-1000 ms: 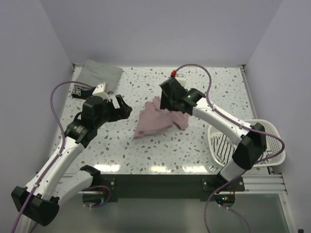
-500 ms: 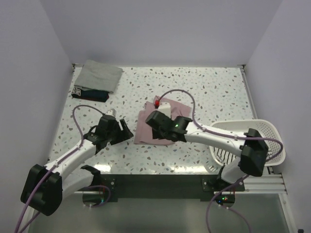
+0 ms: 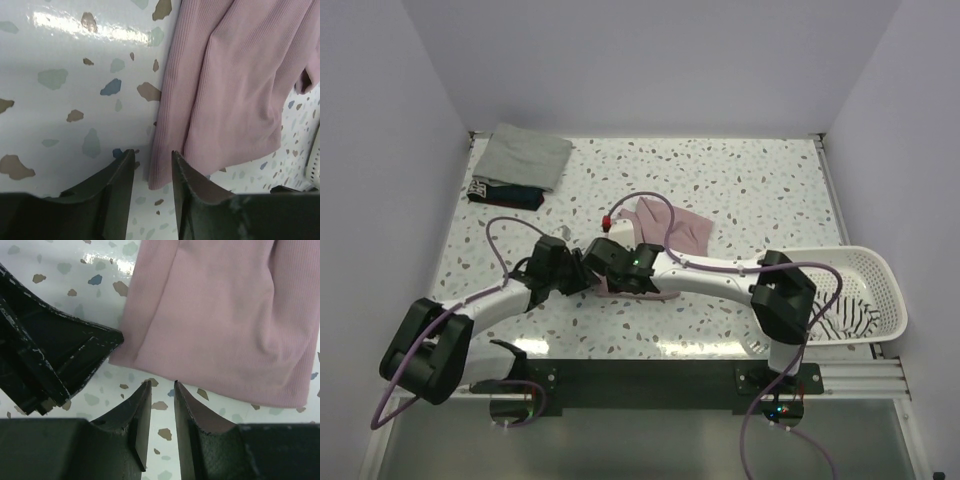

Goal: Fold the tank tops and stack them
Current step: Move the tank top to the center of the board

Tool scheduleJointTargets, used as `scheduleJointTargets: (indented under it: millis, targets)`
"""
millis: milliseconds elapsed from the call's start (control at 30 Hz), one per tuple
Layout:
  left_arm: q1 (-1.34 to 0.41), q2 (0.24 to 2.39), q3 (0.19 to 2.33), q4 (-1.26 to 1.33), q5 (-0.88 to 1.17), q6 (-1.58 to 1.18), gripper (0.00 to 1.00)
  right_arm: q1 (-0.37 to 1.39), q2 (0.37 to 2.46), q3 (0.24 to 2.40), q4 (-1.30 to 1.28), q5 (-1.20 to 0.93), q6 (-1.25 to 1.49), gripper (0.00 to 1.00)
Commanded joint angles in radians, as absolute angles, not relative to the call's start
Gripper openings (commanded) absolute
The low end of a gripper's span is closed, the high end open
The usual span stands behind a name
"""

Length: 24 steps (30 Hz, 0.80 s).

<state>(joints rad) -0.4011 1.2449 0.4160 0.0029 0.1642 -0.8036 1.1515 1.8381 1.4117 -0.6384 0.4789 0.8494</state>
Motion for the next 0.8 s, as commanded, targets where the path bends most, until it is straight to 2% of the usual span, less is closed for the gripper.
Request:
scheduleJointTargets:
  millis: [0, 67, 167, 267, 500, 767]
  targets:
    - [-0.396, 1.285, 0.396, 0.09, 0.195, -0.816, 0.39, 1.149, 1.882, 1.463, -0.606, 0.512, 0.881, 0.29]
    - [-0.397, 1.29, 0.384, 0.087, 0.196, -0.816, 0.4, 1.15, 1.901, 1.474, -0.606, 0.511, 0.881, 0.3]
    - [-0.397, 1.272, 0.359, 0.089, 0.193, -0.816, 0.47, 1.15, 1.933, 1.488, -0.586, 0.494, 0.879, 0.34]
    - [-0.397, 1.262, 0.341, 0.086, 0.187, -0.818, 0.48, 1.15, 1.968, 1.505, -0.577, 0.485, 0.881, 0.36]
    - [-0.397, 1.266, 0.302, 0.093, 0.181, -0.841, 0.42, 1.15, 2.025, 1.529, -0.565, 0.472, 0.891, 0.4]
    - [-0.399, 1.315, 0.302, 0.118, 0.207, -0.83, 0.37, 1.15, 2.054, 1.522, -0.561, 0.456, 0.905, 0.38]
